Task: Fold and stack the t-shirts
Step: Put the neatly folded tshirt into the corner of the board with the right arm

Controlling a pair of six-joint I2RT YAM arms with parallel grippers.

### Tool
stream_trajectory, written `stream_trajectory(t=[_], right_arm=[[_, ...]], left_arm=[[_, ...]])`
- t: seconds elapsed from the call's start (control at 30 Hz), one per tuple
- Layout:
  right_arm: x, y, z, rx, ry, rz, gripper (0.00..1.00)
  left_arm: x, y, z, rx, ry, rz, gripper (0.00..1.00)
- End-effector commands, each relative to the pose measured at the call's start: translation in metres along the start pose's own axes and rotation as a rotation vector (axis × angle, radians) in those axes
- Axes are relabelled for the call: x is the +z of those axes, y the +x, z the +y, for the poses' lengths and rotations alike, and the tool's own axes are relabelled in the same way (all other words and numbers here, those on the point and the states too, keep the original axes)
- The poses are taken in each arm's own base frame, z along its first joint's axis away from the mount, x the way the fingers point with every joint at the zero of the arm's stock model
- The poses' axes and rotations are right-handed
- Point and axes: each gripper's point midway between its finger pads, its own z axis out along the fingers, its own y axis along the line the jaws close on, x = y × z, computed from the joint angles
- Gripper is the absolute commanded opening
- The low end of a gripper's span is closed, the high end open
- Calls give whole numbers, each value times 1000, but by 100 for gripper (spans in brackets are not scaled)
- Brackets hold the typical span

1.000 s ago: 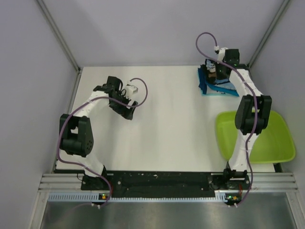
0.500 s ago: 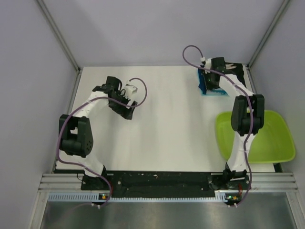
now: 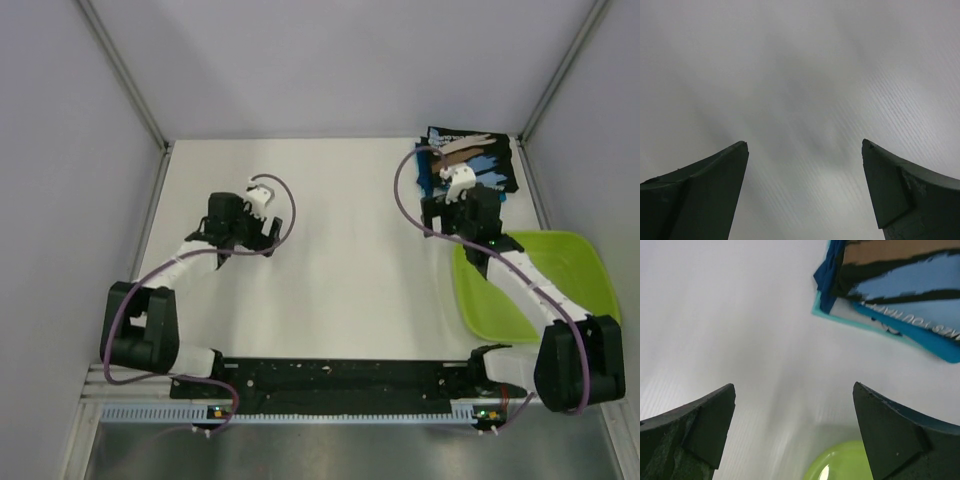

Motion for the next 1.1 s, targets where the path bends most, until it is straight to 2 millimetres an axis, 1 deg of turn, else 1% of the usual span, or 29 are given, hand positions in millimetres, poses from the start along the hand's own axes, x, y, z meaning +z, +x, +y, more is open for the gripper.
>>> stream_trajectory(t=[0.0,0.03,0.1,0.17,0.3,0.33,0.37,0.4,0.43,0.5,0.57,0.6,0.77,0.87,0.93,1.07], right_arm=[[-25,-11,-2,126,54,-186,99],[-31,-3,-4,168,79,-184,99],[-43,13,-7,180,111,-200,99],[-55,28,-14,194,172,-234,99],[-74,57,-31,224,299,-300,99],[-78,60,-33,236,317,-326,99],[-80,62,-34,242,327,-349,99],[-82,69,-36,244,344,-359,99],[-83,77,-38,246,364,-362,99],[-84,88,-41,261,390,-362,99],[-84,91,-43,261,403,-384,99],[-83,93,-41,265,389,-366,99],[-83,91,-39,251,378,-382,99],[-83,90,-38,249,374,-385,99],[-83,91,-39,251,377,-385,99],[-83,90,-38,249,372,-386,99]], left_arm=[[-21,-61,25,-69,-193,-418,99],[-24,-55,25,-92,-213,-444,99],[-34,-50,35,-115,-297,-498,99],[-46,-40,58,-195,-452,-534,99],[-49,-25,58,-166,-481,-516,99],[-50,-23,60,-132,-499,-539,99],[-51,-13,61,-110,-526,-548,99],[-58,-13,68,-115,-583,-603,99],[-60,-5,73,-145,-614,-581,99],[-62,-9,70,-136,-593,-601,99],[-61,-9,65,-114,-570,-607,99],[-61,-9,65,-120,-568,-609,99],[-64,-10,74,-127,-605,-640,99],[-58,-6,67,-103,-563,-674,99],[-59,-10,62,-57,-547,-722,99],[-58,-7,61,-60,-545,-712,99]])
